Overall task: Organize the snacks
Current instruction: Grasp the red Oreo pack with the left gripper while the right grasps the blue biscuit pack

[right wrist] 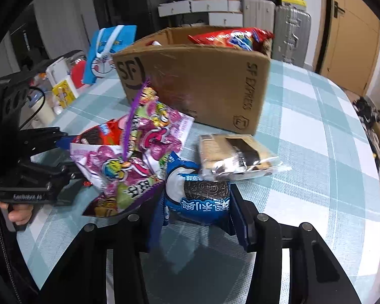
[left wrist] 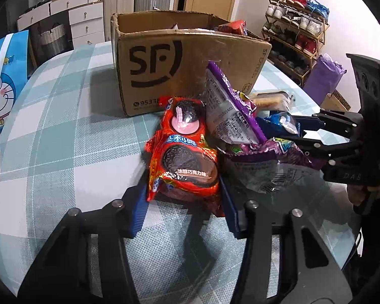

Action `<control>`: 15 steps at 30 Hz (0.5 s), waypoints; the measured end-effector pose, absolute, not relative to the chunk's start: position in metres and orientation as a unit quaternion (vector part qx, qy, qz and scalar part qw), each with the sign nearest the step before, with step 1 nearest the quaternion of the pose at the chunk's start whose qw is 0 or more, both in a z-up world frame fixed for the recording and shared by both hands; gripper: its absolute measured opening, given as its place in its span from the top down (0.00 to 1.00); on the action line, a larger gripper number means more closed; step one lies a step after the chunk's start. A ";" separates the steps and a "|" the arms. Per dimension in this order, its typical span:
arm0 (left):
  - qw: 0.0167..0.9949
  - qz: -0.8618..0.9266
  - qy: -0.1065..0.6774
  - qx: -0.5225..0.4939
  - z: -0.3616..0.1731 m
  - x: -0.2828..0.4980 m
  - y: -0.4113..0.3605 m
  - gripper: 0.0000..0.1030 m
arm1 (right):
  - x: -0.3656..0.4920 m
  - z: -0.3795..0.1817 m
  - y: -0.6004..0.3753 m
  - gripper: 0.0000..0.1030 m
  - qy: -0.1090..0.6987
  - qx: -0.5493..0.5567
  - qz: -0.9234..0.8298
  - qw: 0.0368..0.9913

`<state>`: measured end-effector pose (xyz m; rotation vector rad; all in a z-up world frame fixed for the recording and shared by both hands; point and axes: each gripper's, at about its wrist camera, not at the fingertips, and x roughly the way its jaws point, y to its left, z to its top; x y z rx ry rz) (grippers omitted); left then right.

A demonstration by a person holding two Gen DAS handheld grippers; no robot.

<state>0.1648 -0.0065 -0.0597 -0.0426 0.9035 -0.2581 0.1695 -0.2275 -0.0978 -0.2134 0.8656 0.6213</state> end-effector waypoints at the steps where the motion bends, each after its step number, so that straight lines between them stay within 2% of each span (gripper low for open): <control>1: 0.892 -0.124 0.434 -0.021 -0.059 0.164 -0.005 0.54 | 0.169 -0.096 -0.227 0.54 0.408 -0.100 0.298 0.857; 15: 0.902 -0.122 0.413 -0.030 -0.041 0.155 0.004 0.57 | 0.157 -0.067 -0.230 0.54 0.361 -0.077 0.321 0.872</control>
